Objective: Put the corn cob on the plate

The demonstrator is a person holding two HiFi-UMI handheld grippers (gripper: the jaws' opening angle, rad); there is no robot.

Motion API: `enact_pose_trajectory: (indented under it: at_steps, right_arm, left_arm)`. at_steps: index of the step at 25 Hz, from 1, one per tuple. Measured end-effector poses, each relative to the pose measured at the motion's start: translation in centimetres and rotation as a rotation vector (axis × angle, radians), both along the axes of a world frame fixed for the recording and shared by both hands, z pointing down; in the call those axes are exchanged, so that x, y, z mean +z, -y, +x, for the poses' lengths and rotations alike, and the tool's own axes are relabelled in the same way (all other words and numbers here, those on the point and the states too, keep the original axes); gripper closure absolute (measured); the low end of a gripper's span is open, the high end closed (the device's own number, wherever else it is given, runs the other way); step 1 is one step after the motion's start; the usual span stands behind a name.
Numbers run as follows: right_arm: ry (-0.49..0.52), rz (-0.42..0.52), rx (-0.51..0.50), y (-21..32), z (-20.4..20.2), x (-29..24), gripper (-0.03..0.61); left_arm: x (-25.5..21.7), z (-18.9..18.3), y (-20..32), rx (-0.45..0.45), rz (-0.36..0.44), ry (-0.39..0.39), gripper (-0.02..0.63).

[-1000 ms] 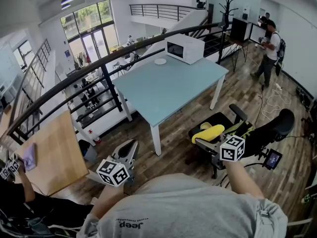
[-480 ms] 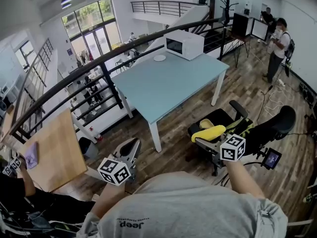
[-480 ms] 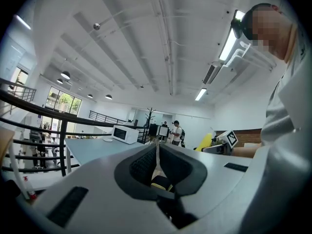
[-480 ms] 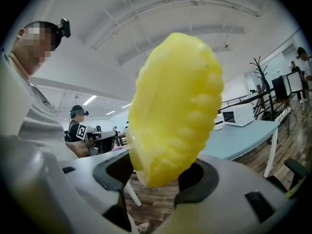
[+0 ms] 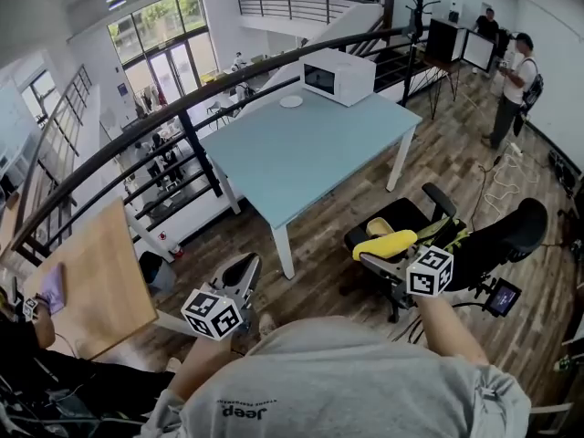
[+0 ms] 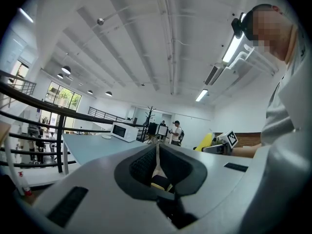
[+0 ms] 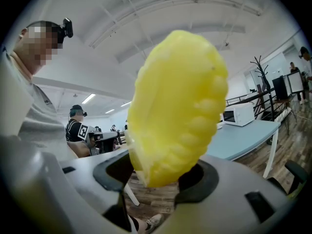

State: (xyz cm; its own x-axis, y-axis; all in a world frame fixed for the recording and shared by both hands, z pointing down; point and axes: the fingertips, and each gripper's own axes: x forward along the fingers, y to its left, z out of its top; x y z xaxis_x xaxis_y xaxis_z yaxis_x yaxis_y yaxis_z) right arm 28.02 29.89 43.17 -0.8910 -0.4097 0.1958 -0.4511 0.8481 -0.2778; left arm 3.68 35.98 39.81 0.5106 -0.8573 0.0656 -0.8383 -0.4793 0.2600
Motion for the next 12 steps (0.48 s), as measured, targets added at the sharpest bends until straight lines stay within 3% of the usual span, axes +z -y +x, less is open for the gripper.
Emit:
enact_pose_trajectory:
  at_steps: [5,12]
  right_arm:
    - [-0.018,0.005,0.030,2.8,-2.3,-0.1,0.314]
    - [-0.034,0.026,0.099,8.4,-8.0,-1.3,0.314]
  left_arm:
    - [0.6,-2.2,3.6,0.043,0.003,-0.020,0.577]
    - [0.2,-8.6,11.0,0.105,0.031,-0.030,0.577]
